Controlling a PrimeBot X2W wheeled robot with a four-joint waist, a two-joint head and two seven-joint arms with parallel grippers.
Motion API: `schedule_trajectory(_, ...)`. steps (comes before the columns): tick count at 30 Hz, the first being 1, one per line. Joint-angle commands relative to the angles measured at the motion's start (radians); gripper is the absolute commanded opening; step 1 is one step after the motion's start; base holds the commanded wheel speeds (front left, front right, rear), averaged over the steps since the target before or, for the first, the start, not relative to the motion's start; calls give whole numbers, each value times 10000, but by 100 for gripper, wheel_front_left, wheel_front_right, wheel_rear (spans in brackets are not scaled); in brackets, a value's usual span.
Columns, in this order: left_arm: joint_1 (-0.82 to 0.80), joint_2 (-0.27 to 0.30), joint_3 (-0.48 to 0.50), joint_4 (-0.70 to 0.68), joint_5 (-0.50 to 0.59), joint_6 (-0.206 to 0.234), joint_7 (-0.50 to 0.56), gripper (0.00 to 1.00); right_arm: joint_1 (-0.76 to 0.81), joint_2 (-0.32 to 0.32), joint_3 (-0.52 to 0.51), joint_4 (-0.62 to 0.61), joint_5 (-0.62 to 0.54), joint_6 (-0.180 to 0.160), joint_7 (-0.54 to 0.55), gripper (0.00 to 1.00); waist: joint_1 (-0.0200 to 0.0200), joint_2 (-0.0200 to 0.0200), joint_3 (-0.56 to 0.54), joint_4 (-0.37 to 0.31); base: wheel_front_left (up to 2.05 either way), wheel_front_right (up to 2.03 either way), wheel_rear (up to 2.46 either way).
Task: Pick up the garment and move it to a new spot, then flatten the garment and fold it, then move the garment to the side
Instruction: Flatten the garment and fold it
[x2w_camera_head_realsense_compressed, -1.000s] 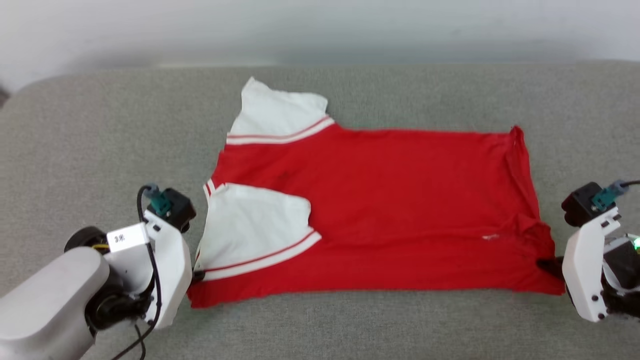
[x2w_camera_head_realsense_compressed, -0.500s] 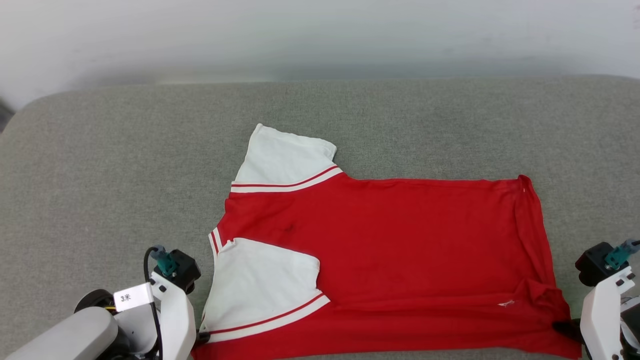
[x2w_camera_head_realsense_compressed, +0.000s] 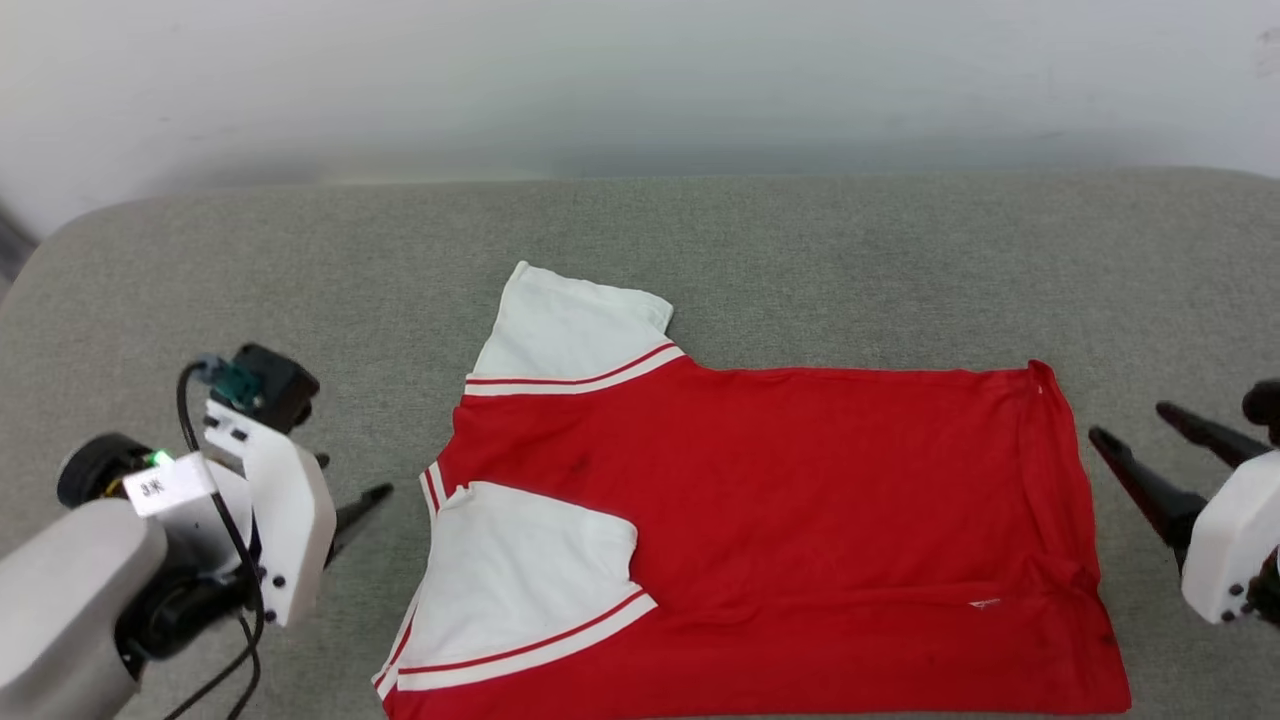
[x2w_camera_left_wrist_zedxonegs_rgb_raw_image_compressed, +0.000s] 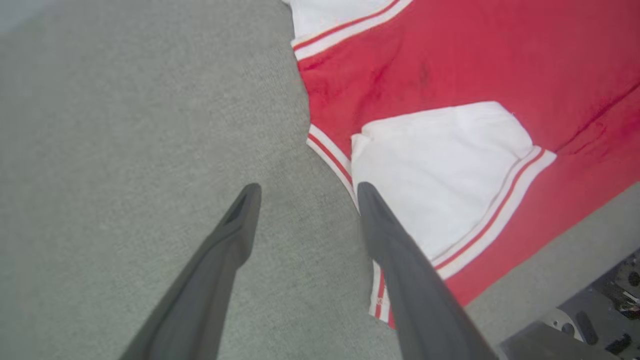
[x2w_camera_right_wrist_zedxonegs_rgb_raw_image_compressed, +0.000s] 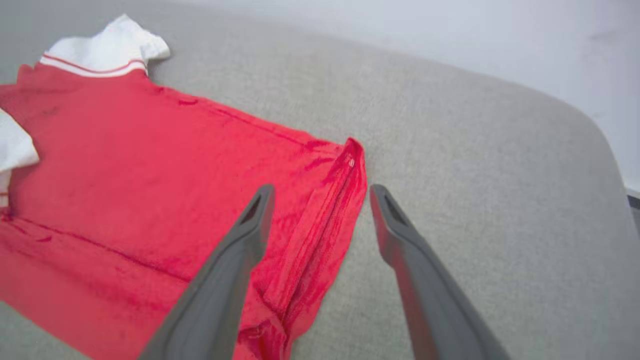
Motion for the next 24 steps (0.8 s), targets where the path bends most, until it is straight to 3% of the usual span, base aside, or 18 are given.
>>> schedule_trajectory(1,-321,28,192,-42,150,64,-275,100,43,543,-633,-124,-396,-7,-642,100,0,0,10,-113,0,0,0)
schedule_trajectory(9,-1996,-266,894,354,738,261,-765,100,583,2633,-3151,-1509,-2822,-7,-2693,100,0,0,668,-605,0,0,0)
schedule_trajectory(12,-2733,-367,1067,703,687,166,-439,100,939,3431,-3697,-2270,-3667,-7,-3108,100,0,0,1126,-859,0,0,0)
schedule_trajectory(13,-3579,-459,1140,1000,568,94,302,100,1267,4075,-4018,-2958,-4281,-7,-3264,100,0,0,1679,-1118,0,0,0)
schedule_trajectory(24,-5959,-541,1140,2126,-298,-83,3663,100,1243,4826,-3746,-4048,-4901,-7,-3220,100,0,0,3546,-1998,0,0,0)
